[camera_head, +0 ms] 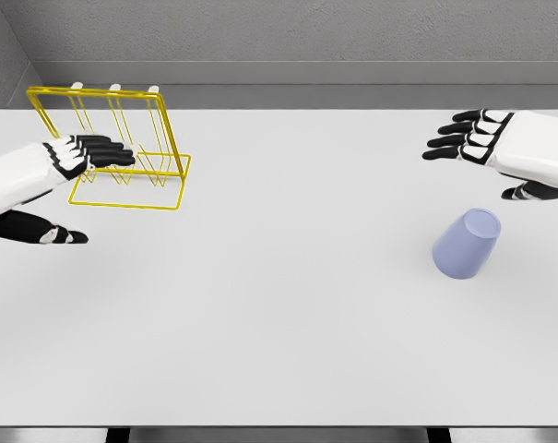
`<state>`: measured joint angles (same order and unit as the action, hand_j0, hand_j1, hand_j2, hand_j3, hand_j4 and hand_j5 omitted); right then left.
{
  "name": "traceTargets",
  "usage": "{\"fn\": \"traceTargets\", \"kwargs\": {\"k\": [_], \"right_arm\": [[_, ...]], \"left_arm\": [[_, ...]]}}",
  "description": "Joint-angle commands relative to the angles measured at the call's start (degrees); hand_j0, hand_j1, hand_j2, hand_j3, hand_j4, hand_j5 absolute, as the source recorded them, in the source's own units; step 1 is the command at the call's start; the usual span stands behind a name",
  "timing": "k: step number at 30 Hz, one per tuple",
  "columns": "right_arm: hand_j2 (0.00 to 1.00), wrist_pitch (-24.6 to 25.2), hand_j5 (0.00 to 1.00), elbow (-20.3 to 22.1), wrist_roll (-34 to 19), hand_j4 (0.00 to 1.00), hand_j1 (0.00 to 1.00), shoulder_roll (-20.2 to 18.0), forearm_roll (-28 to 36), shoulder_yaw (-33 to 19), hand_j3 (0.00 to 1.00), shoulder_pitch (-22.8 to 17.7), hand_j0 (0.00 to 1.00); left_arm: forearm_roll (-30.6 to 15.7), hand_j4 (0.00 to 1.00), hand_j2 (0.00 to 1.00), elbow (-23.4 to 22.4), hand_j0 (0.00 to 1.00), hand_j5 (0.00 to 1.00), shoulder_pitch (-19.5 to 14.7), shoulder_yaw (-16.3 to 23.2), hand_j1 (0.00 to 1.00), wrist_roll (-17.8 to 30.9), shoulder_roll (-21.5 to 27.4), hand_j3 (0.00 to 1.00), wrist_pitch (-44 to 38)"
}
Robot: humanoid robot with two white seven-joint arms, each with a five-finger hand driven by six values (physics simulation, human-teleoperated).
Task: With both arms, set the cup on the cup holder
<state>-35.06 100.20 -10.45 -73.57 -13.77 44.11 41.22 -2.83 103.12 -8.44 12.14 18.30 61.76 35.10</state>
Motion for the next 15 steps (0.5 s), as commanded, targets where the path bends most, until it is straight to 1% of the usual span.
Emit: {"fn": "traceTargets", "kwargs": {"k": [1,4,6,9,11,13,15], "right_arm": [[1.00,0.06,1.00,0.09,-0.01,1.00,1.00,-0.17,0.32,0.10,1.00,0.00,1.00],[1.00,0.06,1.00,0.00,-0.10,1.00,1.00,-0.08,-0.29,0.10,1.00,0.00,1.00],[1.00,0.06,1.00,-0.27,0.17,1.00,1.00,0.09,-0.38,1.76,1.00,0.00,1.00],[1.00,0.06,1.00,-2.55,-0.10,1.00,1.00,0.00,-1.61,2.20,1.00,0.00,1.00],[1.00,0.06,1.00,-3.51,-0.10,1.00,1.00,0.53,-4.07,3.08,1.00,-0.09,1.00],[1.00,0.06,1.00,-6.77,-0.10,1.00,1.00,0.80,-5.30,3.17,1.00,-0.18,1.00],[1.00,0.06,1.00,-7.03,-0.10,1.00,1.00,0.09,-6.18,4.14,1.00,-0.26,1.00]], "left_arm": [[-0.42,1.00,1.00,0.06,1.00,1.00,0.00,1.22,1.00,-0.02,-1.46,1.00,-0.10],[-0.33,1.00,1.00,0.06,1.00,1.00,0.00,1.22,1.00,-0.02,-1.55,1.00,-0.10],[0.11,1.00,1.00,0.06,1.00,1.00,0.00,1.22,1.00,0.07,-1.55,1.00,-0.10],[1.25,1.00,1.00,-0.29,1.00,1.00,0.35,1.22,1.00,0.07,-1.64,1.00,-0.10],[1.34,1.00,1.00,-0.38,1.00,1.00,0.44,1.31,1.00,0.07,-2.43,1.00,-0.10],[1.16,1.00,1.00,-0.64,1.00,1.00,0.44,1.31,1.00,-0.02,-2.34,1.00,-0.10],[1.16,1.00,1.00,-0.55,1.00,1.00,0.44,1.31,1.00,-0.02,-2.43,1.00,-0.10]]}}
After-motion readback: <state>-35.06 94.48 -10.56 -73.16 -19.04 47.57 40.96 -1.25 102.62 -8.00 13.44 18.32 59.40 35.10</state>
